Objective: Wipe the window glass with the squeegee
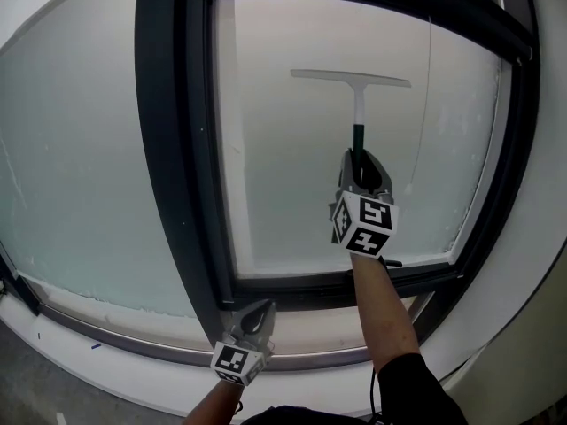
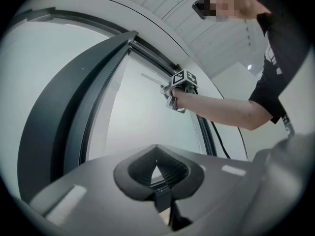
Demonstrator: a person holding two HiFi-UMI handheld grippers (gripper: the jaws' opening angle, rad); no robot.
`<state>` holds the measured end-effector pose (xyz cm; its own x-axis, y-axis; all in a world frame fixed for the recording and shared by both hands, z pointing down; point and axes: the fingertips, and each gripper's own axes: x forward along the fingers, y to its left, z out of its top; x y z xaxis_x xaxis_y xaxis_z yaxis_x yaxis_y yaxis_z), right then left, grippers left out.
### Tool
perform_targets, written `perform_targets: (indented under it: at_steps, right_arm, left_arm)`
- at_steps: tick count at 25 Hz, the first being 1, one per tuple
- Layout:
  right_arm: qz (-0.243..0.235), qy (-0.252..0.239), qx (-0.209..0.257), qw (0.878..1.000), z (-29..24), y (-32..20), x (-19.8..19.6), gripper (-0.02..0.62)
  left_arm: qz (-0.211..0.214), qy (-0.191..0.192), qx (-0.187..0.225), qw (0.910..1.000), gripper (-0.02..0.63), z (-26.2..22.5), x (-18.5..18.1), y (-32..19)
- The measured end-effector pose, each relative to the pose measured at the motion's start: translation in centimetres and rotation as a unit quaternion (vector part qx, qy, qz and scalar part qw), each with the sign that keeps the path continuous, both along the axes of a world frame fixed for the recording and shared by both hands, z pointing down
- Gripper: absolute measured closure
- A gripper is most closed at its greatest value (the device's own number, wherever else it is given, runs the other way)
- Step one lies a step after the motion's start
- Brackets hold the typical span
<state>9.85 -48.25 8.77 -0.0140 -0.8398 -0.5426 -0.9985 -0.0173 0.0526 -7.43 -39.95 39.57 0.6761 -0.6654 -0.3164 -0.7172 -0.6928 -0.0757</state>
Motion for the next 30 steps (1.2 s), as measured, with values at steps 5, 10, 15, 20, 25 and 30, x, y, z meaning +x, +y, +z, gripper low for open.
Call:
perform_targets:
  at_steps: [5, 10, 15, 20, 25, 30]
  right_arm:
    - [-0.005, -0.009, -0.019, 1.000, 1.8, -0.9, 0.3, 0.500]
    - [-0.003, -0.006, -0.024, 1.000, 2.8, -0.6, 0.1, 0.500]
    - [-0.002, -0.003, -0.030, 1.000, 4.1, 0.0, 0.0, 0.500]
    - [-0.007, -0.012, -0.042, 0.999, 6.0, 0.3, -0.1, 0.500]
    - [-0.012, -0.015, -0.054, 0.998, 7.9, 0.5, -0.2, 0.501]
    - [-0.005, -0.010, -0.058, 0.998, 9.6, 0.9, -0.1, 0.502]
  left_arm:
    - [0.004, -0.003, -0.003, 1.0000, 0.606, 0.2, 0.4, 0.3]
    - [0.010, 0.002, -0.005, 0.9999, 0.606, 0.5, 0.5, 0.7]
    - [0.012, -0.017, -0.013, 0.9997, 0.606, 1.6, 0.7, 1.1]
    - [0.009, -0.034, -0.019, 0.9992, 0.607, 2.2, 0.4, 1.4]
    - [0.007, -0.043, -0.031, 0.9986, 0.606, 3.2, 0.1, 1.8]
    - [0.010, -0.048, -0.041, 0.9980, 0.606, 4.1, 0.1, 2.2]
